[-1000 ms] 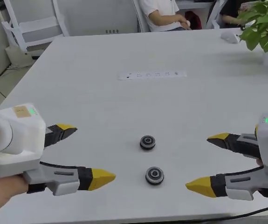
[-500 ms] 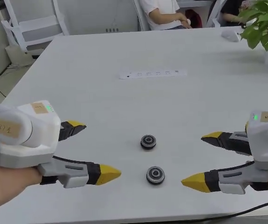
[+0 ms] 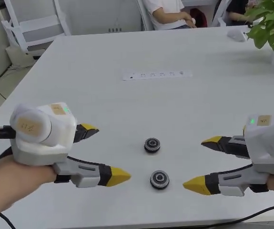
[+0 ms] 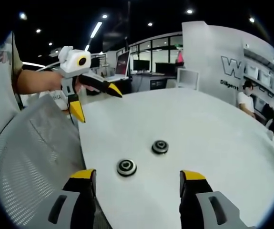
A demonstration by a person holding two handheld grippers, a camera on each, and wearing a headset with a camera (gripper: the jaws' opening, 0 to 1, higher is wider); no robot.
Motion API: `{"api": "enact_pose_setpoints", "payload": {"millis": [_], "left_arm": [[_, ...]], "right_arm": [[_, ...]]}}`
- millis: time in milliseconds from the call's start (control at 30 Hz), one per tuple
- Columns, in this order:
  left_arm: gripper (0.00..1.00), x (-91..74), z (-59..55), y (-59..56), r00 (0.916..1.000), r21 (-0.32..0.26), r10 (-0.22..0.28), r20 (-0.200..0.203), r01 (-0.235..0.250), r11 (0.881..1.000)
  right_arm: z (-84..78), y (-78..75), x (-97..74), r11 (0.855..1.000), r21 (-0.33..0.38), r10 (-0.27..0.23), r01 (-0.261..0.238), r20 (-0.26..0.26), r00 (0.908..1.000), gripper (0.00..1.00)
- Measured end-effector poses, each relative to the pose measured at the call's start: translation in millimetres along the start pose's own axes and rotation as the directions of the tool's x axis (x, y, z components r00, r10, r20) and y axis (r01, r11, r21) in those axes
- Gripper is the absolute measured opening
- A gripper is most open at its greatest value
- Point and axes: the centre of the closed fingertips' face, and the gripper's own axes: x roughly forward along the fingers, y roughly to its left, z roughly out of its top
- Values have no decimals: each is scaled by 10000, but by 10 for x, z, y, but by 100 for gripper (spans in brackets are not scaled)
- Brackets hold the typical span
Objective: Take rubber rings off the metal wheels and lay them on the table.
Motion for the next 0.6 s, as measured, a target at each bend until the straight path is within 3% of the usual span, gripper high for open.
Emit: {"api": "enact_pose_setpoints", "payload": {"millis": [367,600], "left_arm": [[78,199,-63,-49,9982,155,-486,-362,492,9987],[75,327,-117,-76,9959,224,-723,-552,736,9970]], "right_arm": [[-43,-19,84,9992,318,255,-258,120,9996,65],[-131,-37,185,9989,145,443,-442,-88,9990,61]]}}
